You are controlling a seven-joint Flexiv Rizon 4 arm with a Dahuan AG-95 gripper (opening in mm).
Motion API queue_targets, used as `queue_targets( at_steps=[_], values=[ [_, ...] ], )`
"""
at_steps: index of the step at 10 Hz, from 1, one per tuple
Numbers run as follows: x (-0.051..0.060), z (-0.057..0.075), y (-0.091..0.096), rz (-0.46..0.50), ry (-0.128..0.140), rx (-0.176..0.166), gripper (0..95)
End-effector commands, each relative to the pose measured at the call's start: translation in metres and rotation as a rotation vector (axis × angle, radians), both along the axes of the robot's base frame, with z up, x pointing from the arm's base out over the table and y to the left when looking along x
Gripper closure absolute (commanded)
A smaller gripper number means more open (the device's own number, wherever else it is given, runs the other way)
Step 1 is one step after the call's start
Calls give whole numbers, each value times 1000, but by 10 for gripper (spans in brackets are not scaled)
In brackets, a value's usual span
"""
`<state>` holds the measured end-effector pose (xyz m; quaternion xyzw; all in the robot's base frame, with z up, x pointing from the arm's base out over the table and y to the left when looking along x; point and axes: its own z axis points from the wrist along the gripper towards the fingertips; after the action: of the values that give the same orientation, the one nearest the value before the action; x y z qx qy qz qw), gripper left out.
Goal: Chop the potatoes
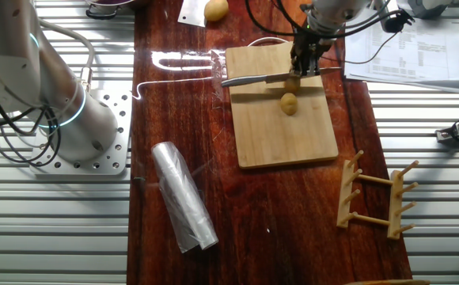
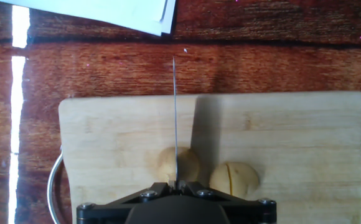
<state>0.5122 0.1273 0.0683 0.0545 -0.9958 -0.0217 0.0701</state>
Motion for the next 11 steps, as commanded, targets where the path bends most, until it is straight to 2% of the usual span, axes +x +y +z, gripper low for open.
queue_targets(
  at_steps=[1, 11],
  values=[
    [-1, -4, -1, 1, -4, -1, 950],
    [0, -14, 0, 7, -4, 3, 950]
  ],
)
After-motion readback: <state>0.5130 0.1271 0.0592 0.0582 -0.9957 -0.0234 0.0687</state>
